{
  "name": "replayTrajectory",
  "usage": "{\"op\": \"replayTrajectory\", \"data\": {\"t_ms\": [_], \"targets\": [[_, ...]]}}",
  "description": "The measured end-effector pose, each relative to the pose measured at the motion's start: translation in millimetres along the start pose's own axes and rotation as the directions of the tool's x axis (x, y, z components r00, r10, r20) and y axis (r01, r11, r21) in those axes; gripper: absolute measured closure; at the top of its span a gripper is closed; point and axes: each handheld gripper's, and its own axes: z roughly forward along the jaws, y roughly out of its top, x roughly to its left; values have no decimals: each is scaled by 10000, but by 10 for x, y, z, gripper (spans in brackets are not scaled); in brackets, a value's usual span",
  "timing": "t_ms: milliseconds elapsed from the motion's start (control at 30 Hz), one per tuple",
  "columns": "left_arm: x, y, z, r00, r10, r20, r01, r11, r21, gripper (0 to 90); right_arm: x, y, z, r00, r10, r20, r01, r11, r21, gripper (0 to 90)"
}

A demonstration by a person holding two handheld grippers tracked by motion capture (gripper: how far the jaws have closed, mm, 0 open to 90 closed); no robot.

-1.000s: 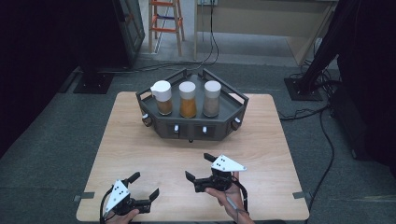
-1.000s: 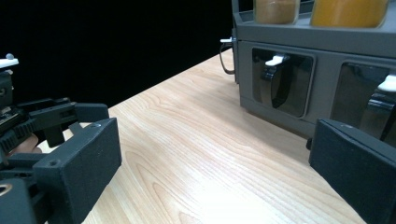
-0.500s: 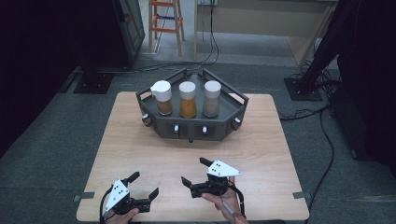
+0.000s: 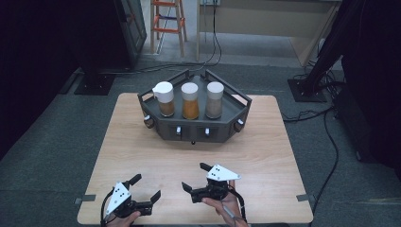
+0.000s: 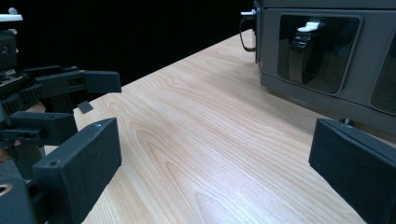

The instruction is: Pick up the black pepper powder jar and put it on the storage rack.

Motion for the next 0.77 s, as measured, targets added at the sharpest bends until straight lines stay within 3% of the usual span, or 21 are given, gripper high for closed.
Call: {"op": "replayTrajectory", "data": {"t_ms": [767], "targets": [[16, 7, 6, 10000, -40, -2, 40, 10000, -61, 9, -65, -19, -29, 9997, 218, 64, -218, 9997, -91, 22]]}}
